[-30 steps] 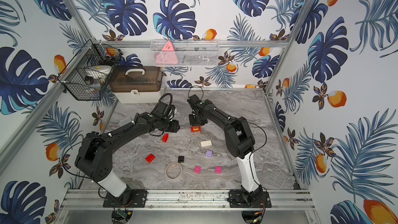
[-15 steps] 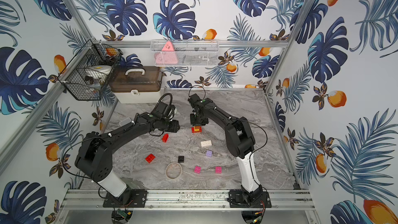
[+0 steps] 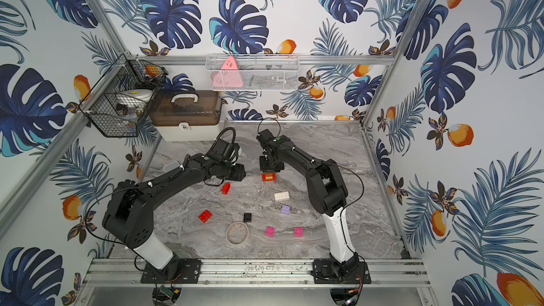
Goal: Assemble the number 1 with lego
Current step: Assemble the lego brick with the lego brick.
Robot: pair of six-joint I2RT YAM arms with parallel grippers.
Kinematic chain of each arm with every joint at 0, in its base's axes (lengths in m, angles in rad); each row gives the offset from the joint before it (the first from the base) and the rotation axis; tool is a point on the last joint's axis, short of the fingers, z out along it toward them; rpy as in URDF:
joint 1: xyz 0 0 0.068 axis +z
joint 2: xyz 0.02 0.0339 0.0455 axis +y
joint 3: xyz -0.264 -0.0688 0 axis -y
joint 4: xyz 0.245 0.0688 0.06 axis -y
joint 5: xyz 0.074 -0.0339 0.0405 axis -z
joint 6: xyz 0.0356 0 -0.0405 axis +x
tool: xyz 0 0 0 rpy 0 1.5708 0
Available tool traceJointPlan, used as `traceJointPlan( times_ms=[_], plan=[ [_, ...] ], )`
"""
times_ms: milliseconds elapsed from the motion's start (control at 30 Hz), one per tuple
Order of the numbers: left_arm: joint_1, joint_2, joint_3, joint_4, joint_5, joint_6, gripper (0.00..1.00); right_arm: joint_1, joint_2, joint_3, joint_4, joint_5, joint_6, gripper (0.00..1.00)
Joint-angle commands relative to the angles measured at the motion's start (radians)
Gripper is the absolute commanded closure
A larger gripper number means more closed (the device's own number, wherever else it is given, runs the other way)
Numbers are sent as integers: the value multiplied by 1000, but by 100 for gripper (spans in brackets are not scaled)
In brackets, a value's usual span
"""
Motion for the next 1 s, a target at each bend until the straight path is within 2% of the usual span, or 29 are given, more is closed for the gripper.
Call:
traceJointPlan(
  times_ms=[0, 200, 433, 700, 767, 933, 967],
  plan=[
    [2, -1, 0, 12, 5, 17, 50, 0, 24, 1, -48, 17, -12, 78],
    [1, -3, 0, 14, 7, 20, 51, 14, 54, 25, -107, 70, -39, 82],
    [1, -10, -1, 12, -1, 21, 51, 14, 94, -38, -102, 26, -42, 92],
    [1, -14, -1, 12, -1, 21, 51, 13, 89, -45, -119, 8, -37, 95],
    [1, -13, -1, 12, -4, 23, 51, 13, 76, -11, -133, 6, -33, 88],
    [2, -17, 1, 7, -20, 30, 50, 13, 38, 127, -178, 20, -22, 47],
    [1, -18, 1, 6, -24, 29, 50, 16, 26, 152, -190, 28, -19, 41]
  ],
)
